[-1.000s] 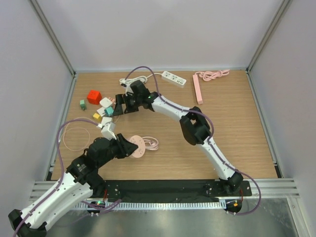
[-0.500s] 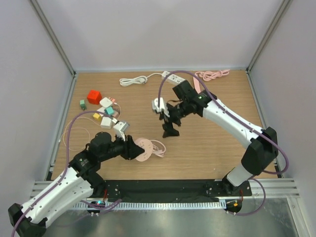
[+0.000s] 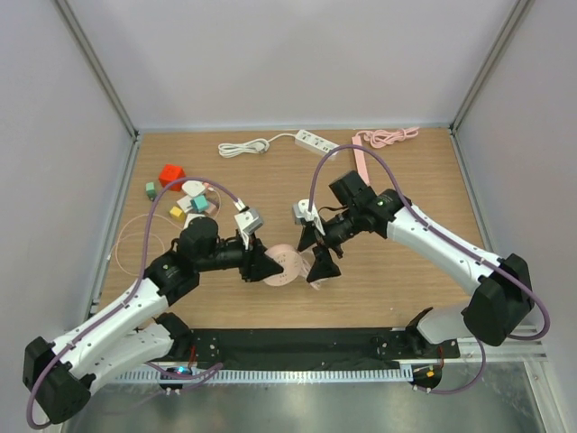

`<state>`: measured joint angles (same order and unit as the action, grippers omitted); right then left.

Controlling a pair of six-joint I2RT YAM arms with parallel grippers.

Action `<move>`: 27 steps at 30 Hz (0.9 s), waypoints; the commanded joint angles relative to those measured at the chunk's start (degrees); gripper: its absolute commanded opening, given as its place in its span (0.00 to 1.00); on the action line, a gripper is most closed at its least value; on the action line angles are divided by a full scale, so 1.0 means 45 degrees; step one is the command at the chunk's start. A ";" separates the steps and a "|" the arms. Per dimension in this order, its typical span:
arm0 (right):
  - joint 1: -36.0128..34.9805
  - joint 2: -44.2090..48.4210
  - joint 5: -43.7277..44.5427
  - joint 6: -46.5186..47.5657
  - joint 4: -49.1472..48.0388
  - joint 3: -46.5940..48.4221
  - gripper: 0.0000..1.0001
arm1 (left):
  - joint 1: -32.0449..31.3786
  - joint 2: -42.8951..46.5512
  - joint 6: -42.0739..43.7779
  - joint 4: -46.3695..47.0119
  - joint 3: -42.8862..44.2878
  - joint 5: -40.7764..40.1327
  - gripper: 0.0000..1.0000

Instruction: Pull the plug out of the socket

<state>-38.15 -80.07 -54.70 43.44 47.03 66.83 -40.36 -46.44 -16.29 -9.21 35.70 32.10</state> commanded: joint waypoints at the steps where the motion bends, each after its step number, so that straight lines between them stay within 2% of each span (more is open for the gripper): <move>1: -0.0057 0.0333 -0.1125 -0.2285 -0.2416 -0.0279 0.97 | 0.0024 -0.0324 0.0126 0.2530 0.0796 0.1031 0.00; 6: -0.0057 0.0119 -0.1380 -0.3947 -0.3690 -0.0534 0.95 | 0.0023 -0.0969 -0.0576 0.3918 0.0797 0.1616 0.00; 10: -0.0057 0.0079 -0.1497 -0.4516 -0.4102 -0.0632 0.87 | 0.0023 -0.1127 -0.0715 0.4352 0.0835 0.1501 0.00; 13: -0.0057 0.0060 -0.1459 -0.4439 -0.3927 -0.0632 0.70 | 0.0023 -0.1146 -0.0540 0.4391 0.0816 0.1170 0.00; 14: -0.0057 0.0040 -0.1458 -0.4323 -0.3811 -0.0632 0.55 | 0.0023 -0.1165 -0.0501 0.4391 0.0777 0.1052 0.00; 16: -0.0057 0.0040 -0.1458 -0.3875 -0.3402 -0.0632 0.39 | 0.0023 -0.1165 -0.0461 0.4391 0.0758 0.0760 0.00; 18: -0.0038 0.0040 -0.1381 -0.3270 -0.2953 -0.0535 0.09 | 0.0023 -0.1165 -0.0461 0.4410 0.0718 0.0544 0.00; 19: -0.0018 0.0079 -0.1245 -0.2977 -0.2563 -0.0534 0.01 | 0.0023 -0.1146 -0.0461 0.4411 0.0718 0.0446 0.01; 20: 0.0021 0.0137 -0.1108 -0.2838 -0.2501 -0.0495 0.01 | 0.0023 -0.1107 -0.0461 0.4391 0.0738 0.0252 0.02; 21: 0.0118 0.0176 -0.0952 -0.2644 -0.2114 -0.0398 0.01 | 0.0023 -0.1030 -0.0500 0.4333 0.0757 0.0134 0.13; 22: 0.0447 0.0254 -0.0912 -0.2216 -0.1898 -0.0320 0.01 | 0.0023 -0.0951 -0.0500 0.4255 0.0777 -0.0041 0.28; 23: 0.0683 0.0313 -0.0912 -0.2231 -0.1760 -0.0242 0.01 | 0.0023 -0.0661 -0.0481 0.4119 0.0835 -0.0604 0.72; 24: 0.0936 0.0372 -0.0892 -0.2348 -0.1797 -0.0164 0.01 | 0.0023 -0.0484 -0.0403 0.3886 0.0835 -0.0880 0.84; 25: 0.1248 0.0449 -0.0892 -0.2484 -0.1933 -0.0163 0.01 | 0.0023 -0.0250 -0.0267 0.3767 0.0816 -0.1211 0.92; 26: 0.1851 0.0624 -0.0815 -0.3240 -0.2186 -0.0202 0.01 | 0.0023 -0.0015 -0.0053 0.3631 0.0816 -0.1447 0.98; 27: 0.2186 0.0800 -0.0427 -0.3692 -0.2962 -0.0434 0.01 | 0.0023 0.0490 0.0413 0.3243 0.0816 -0.1990 1.00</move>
<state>-32.80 -79.83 -58.63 29.58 37.19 64.25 -40.40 -49.25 -17.41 3.53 36.38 30.61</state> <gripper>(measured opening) 0.404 0.972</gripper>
